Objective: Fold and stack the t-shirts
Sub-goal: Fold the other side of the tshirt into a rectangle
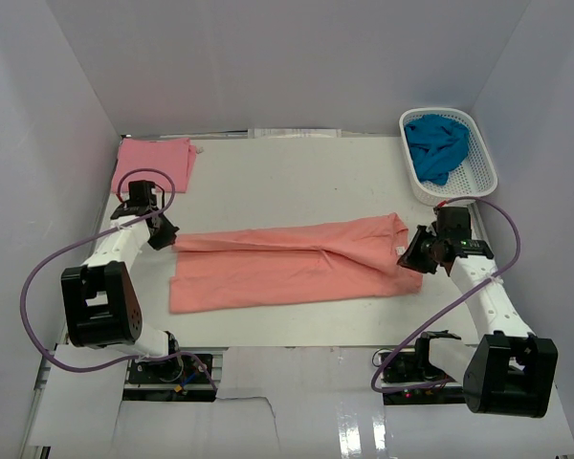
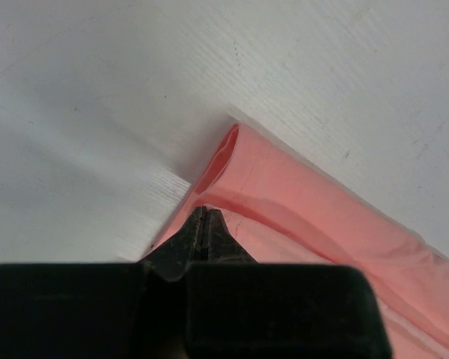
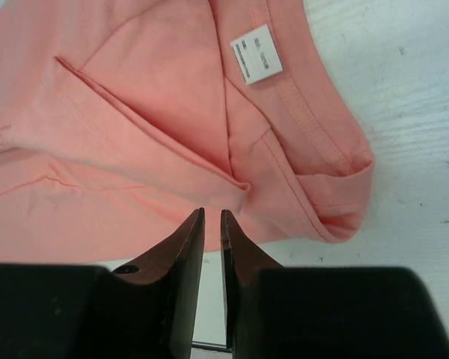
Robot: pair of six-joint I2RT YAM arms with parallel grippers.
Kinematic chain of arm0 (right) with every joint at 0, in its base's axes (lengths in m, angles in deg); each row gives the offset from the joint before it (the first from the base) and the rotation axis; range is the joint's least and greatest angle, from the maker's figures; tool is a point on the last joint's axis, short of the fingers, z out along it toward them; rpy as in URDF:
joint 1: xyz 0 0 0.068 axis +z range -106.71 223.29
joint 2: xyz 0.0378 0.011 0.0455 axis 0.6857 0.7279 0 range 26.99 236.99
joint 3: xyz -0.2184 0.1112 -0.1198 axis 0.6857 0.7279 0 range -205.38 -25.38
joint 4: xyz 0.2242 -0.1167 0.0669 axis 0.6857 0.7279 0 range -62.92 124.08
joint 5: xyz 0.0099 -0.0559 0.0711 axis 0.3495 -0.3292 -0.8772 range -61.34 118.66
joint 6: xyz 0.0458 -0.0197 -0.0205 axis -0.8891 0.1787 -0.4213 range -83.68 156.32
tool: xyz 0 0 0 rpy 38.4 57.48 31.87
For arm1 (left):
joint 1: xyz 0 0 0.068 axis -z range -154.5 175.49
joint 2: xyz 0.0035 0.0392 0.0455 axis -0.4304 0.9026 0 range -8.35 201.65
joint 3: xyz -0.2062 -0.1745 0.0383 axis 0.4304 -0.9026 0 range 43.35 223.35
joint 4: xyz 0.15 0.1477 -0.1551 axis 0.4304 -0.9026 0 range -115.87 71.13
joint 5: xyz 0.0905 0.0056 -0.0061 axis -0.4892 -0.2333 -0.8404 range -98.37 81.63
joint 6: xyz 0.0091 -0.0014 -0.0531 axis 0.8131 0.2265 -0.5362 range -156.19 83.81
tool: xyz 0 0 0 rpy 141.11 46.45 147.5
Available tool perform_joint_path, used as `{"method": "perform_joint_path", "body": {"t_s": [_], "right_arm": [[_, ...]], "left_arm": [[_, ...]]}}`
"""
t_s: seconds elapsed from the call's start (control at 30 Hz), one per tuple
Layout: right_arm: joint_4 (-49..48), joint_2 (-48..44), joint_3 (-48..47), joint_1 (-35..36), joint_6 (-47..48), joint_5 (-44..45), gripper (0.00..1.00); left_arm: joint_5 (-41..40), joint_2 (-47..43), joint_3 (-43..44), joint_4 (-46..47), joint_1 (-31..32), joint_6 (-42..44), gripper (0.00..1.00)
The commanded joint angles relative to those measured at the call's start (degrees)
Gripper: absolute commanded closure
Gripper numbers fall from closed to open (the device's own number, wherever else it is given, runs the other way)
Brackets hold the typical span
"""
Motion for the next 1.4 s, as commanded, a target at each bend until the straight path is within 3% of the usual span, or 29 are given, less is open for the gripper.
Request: {"method": "perform_joint_path", "body": {"t_s": [0.0,0.07,0.1,0.13,0.17,0.2,0.33,0.47,0.57,0.83,0.93,1.13,1.37], "right_arm": [[0.6,-1.1,3.2,-0.5,-2.1,-1.0,0.79],[-0.1,-2.8,4.7,-0.6,-3.7,-1.8,0.72],[-0.2,-3.2,5.2,-0.6,-3.8,-2.4,0.63],[-0.3,-3.5,6.0,-0.6,-4.1,-3.2,0.49],[-0.7,-4.3,6.4,-0.6,-4.1,-3.8,0.34],[-0.8,-4.8,6.5,-0.6,-4.0,-3.9,0.33],[-2.4,-7.2,5.8,-0.7,-4.6,-5.0,0.32],[-7.0,-3.8,1.9,-0.7,0.0,-11.8,0.31],[-10.6,1.1,-0.7,-0.7,2.6,-17.1,0.3],[-18.8,16.1,-6.8,-0.3,4.4,-26.2,0.29],[-21.2,20.8,-9.4,0.2,3.9,-29.2,0.28],[-26.1,29.0,-13.3,1.3,3.7,-35.1,0.27],[-27.6,35.0,-15.8,4.7,4.0,-35.6,0.36]], "left_arm": [[1.2,-3.6,-2.5,-0.3,-0.5,-1.7,0.96],[1.9,-3.6,-3.6,-0.1,-0.6,-2.1,0.89],[2.8,-3.6,-4.6,-0.1,-0.7,-2.5,0.68],[3.2,-3.6,-5.1,0.1,-0.7,-2.8,0.55],[3.6,-3.8,-6.2,0.2,-0.7,-3.0,0.48],[3.9,-4.0,-6.6,0.2,-0.7,-3.6,0.41],[1.2,-7.2,-8.0,-0.4,-0.9,-6.0,0.39],[-2.8,-12.6,-6.6,-0.5,-0.9,-6.0,0.38],[1.3,-13.1,-3.5,1.4,-0.8,-2.6,0.34],[12.3,-5.4,2.2,4.9,4.7,-2.9,0.29],[11.7,0.3,6.4,5.0,14.1,-3.1,0.28],[17.9,9.4,16.2,6.3,22.8,-2.8,0.26],[26.1,19.3,24.7,9.4,26.9,-2.8,0.25]]}}
